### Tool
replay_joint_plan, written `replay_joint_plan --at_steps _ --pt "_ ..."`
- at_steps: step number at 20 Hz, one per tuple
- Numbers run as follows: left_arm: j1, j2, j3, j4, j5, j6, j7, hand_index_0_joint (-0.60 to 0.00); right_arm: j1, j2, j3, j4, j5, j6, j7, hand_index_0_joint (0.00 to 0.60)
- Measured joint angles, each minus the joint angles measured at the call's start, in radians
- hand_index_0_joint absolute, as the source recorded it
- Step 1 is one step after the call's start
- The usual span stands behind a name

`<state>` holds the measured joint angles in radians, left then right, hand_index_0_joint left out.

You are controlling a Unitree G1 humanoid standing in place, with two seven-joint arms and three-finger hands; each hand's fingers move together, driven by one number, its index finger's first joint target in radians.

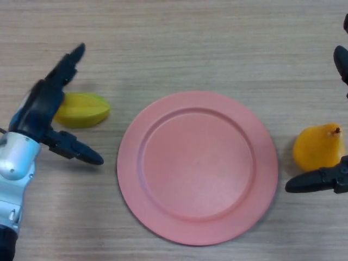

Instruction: Pick up the yellow starfruit and place it on the plate

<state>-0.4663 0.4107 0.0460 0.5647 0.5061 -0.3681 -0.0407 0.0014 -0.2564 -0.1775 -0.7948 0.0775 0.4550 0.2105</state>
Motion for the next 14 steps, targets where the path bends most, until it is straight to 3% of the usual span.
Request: replay_joint_plan --at_steps 1,2,3,4,13,14 --pt "0.0 0.002 -0.01 0.007 0.009 -0.01 0.002 -0.3 0.0 0.0 0.0 0.0 0.0 0.013 0.0 0.0" --pt "0.0 0.003 -0.01 0.01 0.04 -0.013 0.015 -0.4 0.0 0.0 0.0 0.0 0.0 0.021 0.0 0.0" --pt "0.001 0.006 -0.01 0.012 0.085 -0.013 0.042 -0.543 0.002 0.0 -0.001 -0.001 0.0 0.021 0.0 0.0" --pt "0.01 0.007 -0.008 -0.008 0.113 -0.01 0.049 -0.6 0.004 0.0 -0.003 -0.004 0.001 0.021 0.0 0.0" --pt "0.043 0.009 -0.007 -0.055 0.156 0.004 0.09 -0.6 0.011 0.0 -0.021 -0.03 0.001 0.038 0.018 0.0" --pt "0.044 0.01 -0.007 -0.056 0.182 0.004 0.122 -0.6 0.011 0.0 -0.028 -0.03 0.001 0.038 0.019 0.0"
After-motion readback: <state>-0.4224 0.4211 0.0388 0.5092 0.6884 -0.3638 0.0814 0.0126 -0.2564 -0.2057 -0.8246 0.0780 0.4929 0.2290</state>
